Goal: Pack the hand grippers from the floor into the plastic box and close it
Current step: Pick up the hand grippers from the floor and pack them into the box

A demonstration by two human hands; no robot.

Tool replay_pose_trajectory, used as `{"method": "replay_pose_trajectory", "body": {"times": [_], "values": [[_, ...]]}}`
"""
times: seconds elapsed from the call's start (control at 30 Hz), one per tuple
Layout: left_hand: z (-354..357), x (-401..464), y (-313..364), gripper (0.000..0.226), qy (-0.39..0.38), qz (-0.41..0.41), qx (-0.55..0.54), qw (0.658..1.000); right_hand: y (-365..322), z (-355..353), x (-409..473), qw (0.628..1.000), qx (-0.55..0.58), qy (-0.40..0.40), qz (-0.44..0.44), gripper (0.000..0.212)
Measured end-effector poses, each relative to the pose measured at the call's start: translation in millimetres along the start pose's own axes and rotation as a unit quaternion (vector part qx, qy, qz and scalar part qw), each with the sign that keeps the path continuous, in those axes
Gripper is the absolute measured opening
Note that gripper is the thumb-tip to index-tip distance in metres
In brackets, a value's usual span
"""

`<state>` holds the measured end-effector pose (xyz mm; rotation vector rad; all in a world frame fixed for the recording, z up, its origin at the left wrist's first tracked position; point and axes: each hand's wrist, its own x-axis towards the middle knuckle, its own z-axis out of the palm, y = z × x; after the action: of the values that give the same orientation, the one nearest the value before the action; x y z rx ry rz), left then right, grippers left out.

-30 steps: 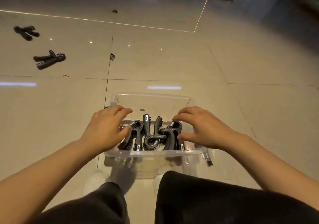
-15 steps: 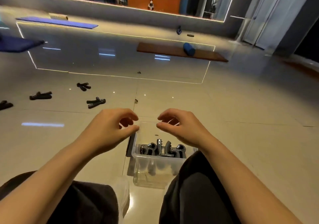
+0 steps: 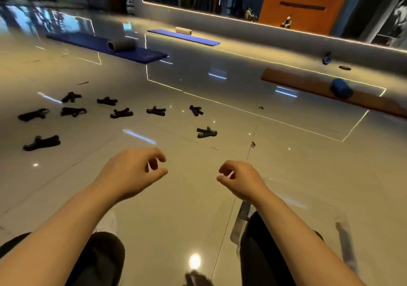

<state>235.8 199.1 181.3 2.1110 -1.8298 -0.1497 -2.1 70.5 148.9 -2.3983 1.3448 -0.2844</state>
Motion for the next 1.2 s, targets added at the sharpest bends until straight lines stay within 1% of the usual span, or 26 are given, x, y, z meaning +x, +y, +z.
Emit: {"method": "replay_pose_trajectory", "body": {"times": [0.07,0.1,0.2,0.27,0.33,0.37,0.43,0.5,0.57,0.67,0.73,0.8,0.9,0.97,1.03,1.07,1.13,1.2], "values": [[-13,2,-19,0.017,0.03,-0.027,-0.038,0.998,-10,22,20,1.0,-0.019,-0.008,-0.012,0.026],[-18,3,-29,0.018,0.039,-0.038,-0.036,0.998,-15,33,29,0.999,-0.033,-0.021,-0.017,0.027],[-25,10,-60,0.024,0.031,-0.07,-0.025,0.997,-39,48,57,0.997,-0.049,-0.05,-0.04,0.029],[-30,20,-74,0.026,0.032,-0.08,-0.028,0.996,-69,37,79,0.997,-0.009,-0.03,-0.071,0.029],[-35,34,-83,0.026,0.053,-0.081,-0.038,0.995,-104,16,98,0.992,0.034,-0.01,-0.122,0.03],[-37,42,-85,0.026,0.066,-0.087,-0.044,0.993,-119,4,106,0.987,0.036,-0.011,-0.153,0.031],[-39,57,-89,0.026,0.087,-0.095,-0.058,0.99,-139,-17,120,0.978,-0.005,-0.02,-0.206,0.033],[-37,71,-90,0.028,0.096,-0.093,-0.066,0.989,-141,-27,132,0.976,-0.03,-0.008,-0.217,0.033],[-35,83,-94,0.029,0.093,-0.087,-0.069,0.989,-129,-23,143,0.981,-0.015,0.0,-0.194,0.032],[-27,107,-106,0.029,0.086,-0.082,-0.067,0.991,-105,0,162,0.99,-0.009,-0.042,-0.137,0.031],[-22,131,-111,0.028,0.085,-0.08,-0.079,0.99,-95,8,182,0.991,-0.011,-0.061,-0.117,0.032],[-13,159,-114,0.026,0.079,-0.073,-0.09,0.99,-89,7,204,0.991,-0.018,-0.058,-0.121,0.036],[10,196,-118,0.027,0.047,-0.073,-0.093,0.992,-72,0,230,0.992,-0.016,-0.051,-0.112,0.042],[23,221,-117,0.032,0.015,-0.068,-0.077,0.995,-55,-8,244,0.993,-0.028,-0.064,-0.091,0.049],[26,250,-110,0.035,-0.012,-0.042,-0.067,0.997,-36,-15,259,0.995,-0.022,-0.077,-0.057,0.059],[22,265,-104,0.035,-0.007,-0.028,-0.076,0.997,-28,-18,267,0.996,-0.018,-0.081,-0.042,0.061],[0,295,-89,0.032,0.036,0.008,-0.101,0.994,-14,-24,285,0.996,-0.011,-0.088,-0.015,0.061],[-26,323,-75,0.032,0.072,0.051,-0.098,0.991,-5,-29,305,0.995,-0.008,-0.098,0.007,0.059]]}}
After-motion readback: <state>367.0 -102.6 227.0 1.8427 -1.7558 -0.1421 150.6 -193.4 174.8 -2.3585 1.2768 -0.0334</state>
